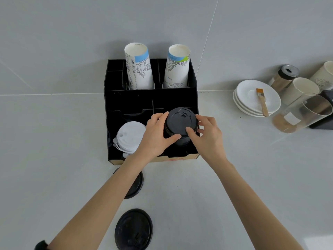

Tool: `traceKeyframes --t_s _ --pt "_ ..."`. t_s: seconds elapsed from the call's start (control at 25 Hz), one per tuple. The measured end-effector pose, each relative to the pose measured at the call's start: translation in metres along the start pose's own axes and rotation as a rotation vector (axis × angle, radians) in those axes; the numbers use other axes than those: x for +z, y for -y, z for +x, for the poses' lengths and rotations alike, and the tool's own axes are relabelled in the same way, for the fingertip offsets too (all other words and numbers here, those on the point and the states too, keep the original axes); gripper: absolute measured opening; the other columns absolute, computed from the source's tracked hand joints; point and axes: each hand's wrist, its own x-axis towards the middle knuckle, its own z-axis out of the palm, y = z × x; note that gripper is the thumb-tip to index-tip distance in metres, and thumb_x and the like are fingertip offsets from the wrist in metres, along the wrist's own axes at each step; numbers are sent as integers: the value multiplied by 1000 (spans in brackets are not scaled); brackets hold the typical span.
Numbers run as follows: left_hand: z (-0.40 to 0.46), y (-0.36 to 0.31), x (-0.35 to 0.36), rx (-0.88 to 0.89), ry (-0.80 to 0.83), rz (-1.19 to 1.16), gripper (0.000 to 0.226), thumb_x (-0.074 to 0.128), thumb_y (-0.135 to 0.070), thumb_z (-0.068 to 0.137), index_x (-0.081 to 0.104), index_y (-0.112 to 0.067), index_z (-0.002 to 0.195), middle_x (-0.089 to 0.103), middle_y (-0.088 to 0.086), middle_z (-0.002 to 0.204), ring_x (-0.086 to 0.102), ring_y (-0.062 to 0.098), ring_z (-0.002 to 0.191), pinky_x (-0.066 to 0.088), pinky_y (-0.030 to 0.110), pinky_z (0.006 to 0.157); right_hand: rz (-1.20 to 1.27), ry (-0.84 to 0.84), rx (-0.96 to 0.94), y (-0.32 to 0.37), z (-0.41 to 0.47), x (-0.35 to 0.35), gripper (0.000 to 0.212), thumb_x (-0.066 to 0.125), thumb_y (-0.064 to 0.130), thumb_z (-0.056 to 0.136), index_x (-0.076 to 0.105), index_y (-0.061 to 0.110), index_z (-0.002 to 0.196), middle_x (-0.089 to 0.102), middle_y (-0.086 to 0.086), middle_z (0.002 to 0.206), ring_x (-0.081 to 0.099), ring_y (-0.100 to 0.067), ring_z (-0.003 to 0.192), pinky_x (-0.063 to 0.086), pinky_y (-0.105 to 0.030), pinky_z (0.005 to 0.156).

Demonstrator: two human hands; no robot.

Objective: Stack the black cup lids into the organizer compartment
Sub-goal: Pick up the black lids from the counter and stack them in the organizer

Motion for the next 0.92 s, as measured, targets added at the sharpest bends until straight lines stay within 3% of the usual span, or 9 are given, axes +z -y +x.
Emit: traceKeyframes --t_s 0.12,0.44,0.92 --pt "5 3 3 -7 14 39 74 65 -29 78 24 -14 138 34 8 140 33 25 125 33 36 106 -9 7 24 -3 3 4 49 59 20 84 43 7 129 45 -10 128 49 -28 117 43 -41 102" --pt "8 8 5 37 20 82 72 63 -31 79 25 -14 138 36 6 140 32 23 125 31 32 105 -58 5 51 -6 4 9 51 56 23 86 39 6 131 42 -9 127 47 -25 116 43 -36 101" --pt "2 5 7 37 29 148 72 60 -31 81 21 -13 139 32 8 143 33 26 128 35 41 106 20 -25 39 -12 -6 14 48 56 21 86 41 7 130 43 -10 127 51 -26 112 45 -41 99"
